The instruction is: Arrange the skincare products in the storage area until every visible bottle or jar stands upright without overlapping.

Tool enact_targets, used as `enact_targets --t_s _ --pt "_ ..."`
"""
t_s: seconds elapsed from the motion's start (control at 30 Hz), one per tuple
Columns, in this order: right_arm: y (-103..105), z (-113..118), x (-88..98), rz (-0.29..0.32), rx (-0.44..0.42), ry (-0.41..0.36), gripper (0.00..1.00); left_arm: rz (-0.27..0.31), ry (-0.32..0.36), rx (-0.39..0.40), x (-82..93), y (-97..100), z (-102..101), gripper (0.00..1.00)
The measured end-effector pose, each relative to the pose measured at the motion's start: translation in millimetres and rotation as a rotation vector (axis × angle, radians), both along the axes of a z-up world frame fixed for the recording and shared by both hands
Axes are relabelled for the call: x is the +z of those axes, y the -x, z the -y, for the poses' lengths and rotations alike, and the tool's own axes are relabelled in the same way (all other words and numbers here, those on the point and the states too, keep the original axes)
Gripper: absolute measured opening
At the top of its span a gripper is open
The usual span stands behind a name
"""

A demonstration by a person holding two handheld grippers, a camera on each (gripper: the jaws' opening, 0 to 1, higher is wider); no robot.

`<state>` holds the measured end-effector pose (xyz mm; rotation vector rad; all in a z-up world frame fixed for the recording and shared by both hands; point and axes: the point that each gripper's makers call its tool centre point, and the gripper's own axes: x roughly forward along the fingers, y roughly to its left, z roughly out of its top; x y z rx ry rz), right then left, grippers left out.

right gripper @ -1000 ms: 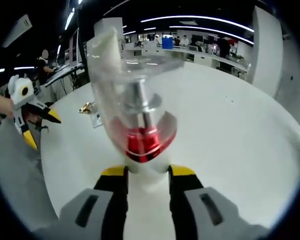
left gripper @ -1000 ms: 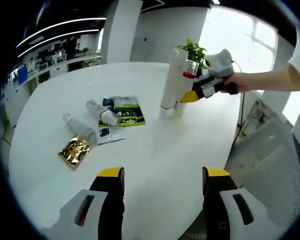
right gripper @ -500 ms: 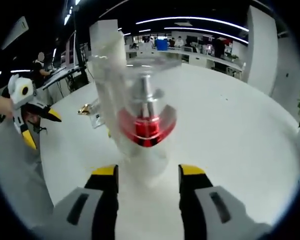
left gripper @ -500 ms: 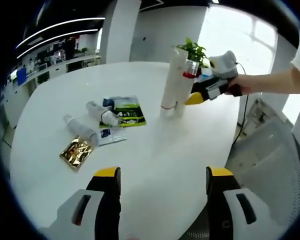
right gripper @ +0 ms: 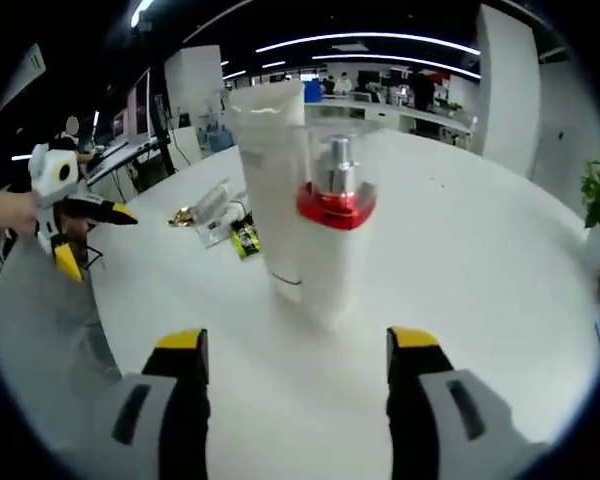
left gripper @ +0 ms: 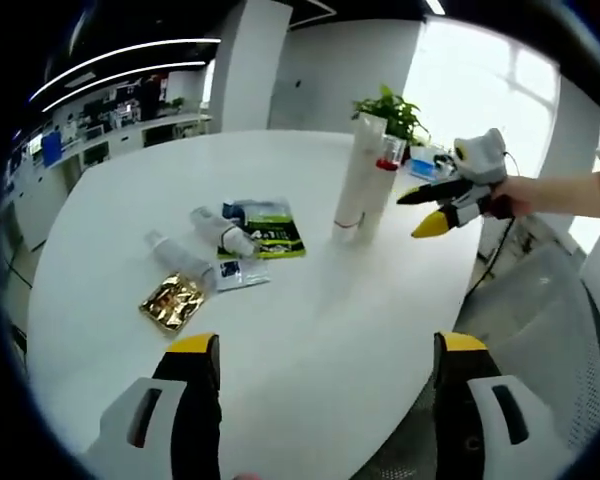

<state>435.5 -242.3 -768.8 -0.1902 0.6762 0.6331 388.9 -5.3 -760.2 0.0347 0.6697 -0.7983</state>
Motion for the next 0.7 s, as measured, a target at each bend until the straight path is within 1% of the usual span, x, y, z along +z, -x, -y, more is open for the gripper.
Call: enact_targets --t_s 0.2,0.33,0.47,0.6,0.7 --pt "19 -5 3.6 -0.007 -0.005 -0.011 0.78 -0.004 0.006 0.035 5.6 5.3 -16 0.94" --pt "28 -6 0.9 -0.023 -0.011 0.003 0.81 -0.029 0.014 0.051 5.8 10.5 -23 0.96" --pt "37 -11 4.7 -0.029 -0.028 -0.027 0.85 -0.059 0.003 0.051 4.6 17.8 -28 0.95" --pt "45 -17 9.5 -0.027 -0.036 -0.056 0.88 -0.065 0.005 0.046 7.6 24.7 -31 0.96" --pt "55 -24 13.0 -0.03 -0.032 -0.078 0.92 -0.077 0.003 0.056 8.4 30.5 -35 0.97"
